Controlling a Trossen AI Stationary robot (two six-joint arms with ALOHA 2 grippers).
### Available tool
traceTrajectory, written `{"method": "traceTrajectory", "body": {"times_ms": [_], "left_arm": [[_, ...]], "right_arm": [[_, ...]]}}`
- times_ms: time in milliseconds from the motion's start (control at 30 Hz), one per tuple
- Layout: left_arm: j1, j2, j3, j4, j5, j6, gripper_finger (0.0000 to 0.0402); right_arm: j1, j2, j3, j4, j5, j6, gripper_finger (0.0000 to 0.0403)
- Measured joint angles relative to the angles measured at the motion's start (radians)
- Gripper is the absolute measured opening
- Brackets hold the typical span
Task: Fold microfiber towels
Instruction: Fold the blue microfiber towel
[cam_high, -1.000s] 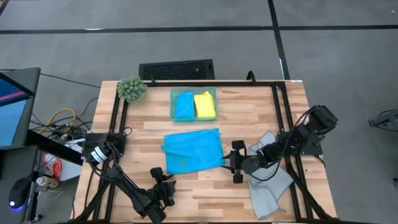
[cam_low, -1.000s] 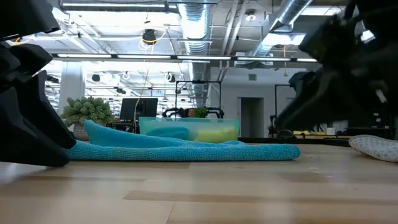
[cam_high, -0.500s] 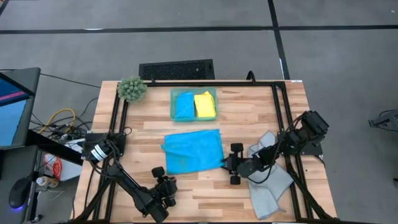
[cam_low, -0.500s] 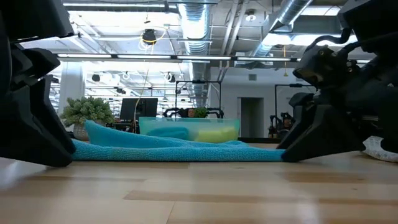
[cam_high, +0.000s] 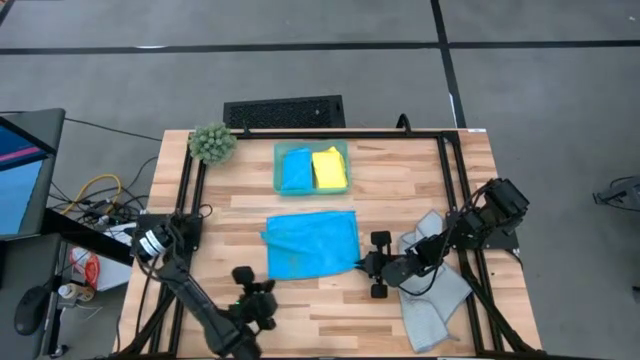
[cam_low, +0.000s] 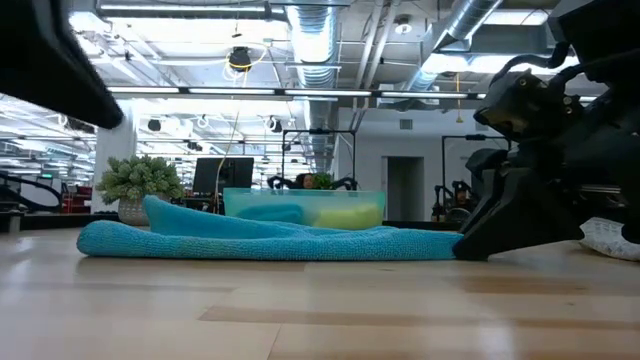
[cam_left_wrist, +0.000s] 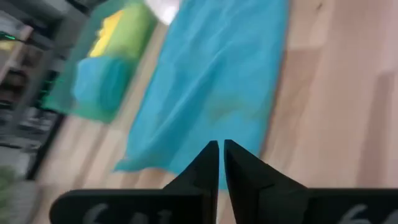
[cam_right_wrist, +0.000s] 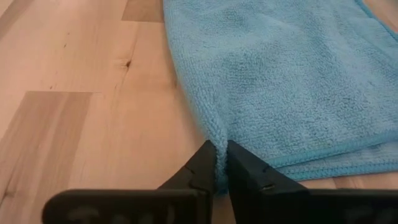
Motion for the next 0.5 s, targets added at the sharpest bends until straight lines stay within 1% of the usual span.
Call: {"method": "traceTrajectory", "body": {"times_ms": [33,133,200,300,367,433,500], "left_arm": [[-0.008,0.004,-0.007,-0.028,-0.005,-0.03,0.0022],[-0.024,0.001,-0.05,-0.035,-0.01,-0.106,0.0044],[-0.027,0.002,-0.099,0.047,-0.018,-0.113,0.0067],[-0.01,0.002,-0.164,0.176,-0.011,-0.055,0.0106],[0.01,0.002,-0.21,0.298,0.026,0.004,0.0128],[0.028,0.002,-0.253,0.372,0.051,0.067,0.0143],[0.043,0.002,-0.282,0.424,0.052,0.093,0.0151]], "right_arm": [[0.0,0.0,0.0,0.001,0.0,0.0,0.0057],[0.0,0.0,0.0,0.001,0.0,0.0,0.0056],[0.0,0.001,0.0,0.001,0.0,0.0,0.0056],[0.0,0.001,-0.001,0.001,0.0,0.0,0.0056],[0.0,0.001,-0.001,0.003,0.0,0.0,0.0056],[0.0,0.001,-0.002,0.004,0.0,0.0,0.0056],[0.0,0.001,-0.002,0.004,0.0,0.001,0.0056]]}}
